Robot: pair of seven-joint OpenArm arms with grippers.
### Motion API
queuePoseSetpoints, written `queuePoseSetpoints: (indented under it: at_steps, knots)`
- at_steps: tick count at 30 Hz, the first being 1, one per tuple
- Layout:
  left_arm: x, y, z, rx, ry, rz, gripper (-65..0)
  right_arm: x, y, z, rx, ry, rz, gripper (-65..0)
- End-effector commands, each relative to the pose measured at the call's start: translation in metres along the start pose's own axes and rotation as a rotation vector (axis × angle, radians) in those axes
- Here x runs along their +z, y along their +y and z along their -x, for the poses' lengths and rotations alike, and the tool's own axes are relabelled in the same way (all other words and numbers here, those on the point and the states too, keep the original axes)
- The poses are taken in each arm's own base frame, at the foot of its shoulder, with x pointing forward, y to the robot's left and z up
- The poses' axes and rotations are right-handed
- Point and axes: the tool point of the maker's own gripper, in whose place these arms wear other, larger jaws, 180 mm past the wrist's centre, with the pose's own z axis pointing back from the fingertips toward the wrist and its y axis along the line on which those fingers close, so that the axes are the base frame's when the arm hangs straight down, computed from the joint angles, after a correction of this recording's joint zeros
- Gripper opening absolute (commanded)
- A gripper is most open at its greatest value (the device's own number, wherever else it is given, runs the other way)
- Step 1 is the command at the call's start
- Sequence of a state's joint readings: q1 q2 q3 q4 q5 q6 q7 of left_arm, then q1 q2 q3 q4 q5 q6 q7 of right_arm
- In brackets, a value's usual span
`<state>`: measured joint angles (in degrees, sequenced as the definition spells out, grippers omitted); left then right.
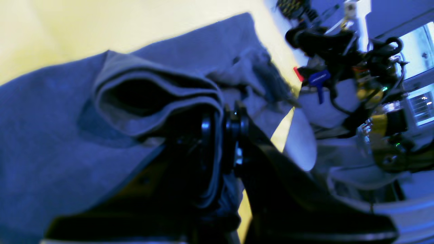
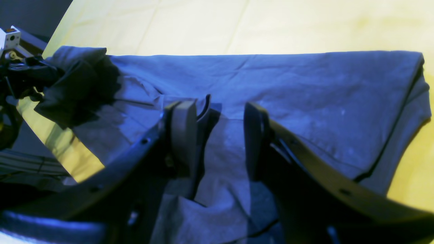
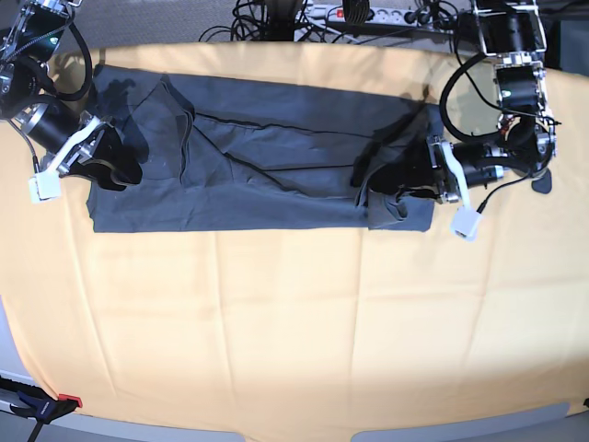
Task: Fold the T-shirt properly
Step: 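Fold the strip end with the left gripper toward the right gripper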
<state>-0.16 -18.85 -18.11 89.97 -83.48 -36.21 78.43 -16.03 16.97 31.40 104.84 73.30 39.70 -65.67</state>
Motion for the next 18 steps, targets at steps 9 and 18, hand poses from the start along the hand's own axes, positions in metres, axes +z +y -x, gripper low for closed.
queuePoseSetpoints:
  at_steps: [9, 18]
  knots:
    - [-0.022, -0.020, -0.015, 0.002, -0.107, 0.089, -51.4, 0.003, 0.003, -0.014, 0.027, -0.042, -0.012, -39.3]
    - [-0.023, -0.020, -0.017, 0.024, -0.104, 0.089, -25.9, 0.004, 0.003, -0.015, 0.026, -0.044, -0.014, -39.3]
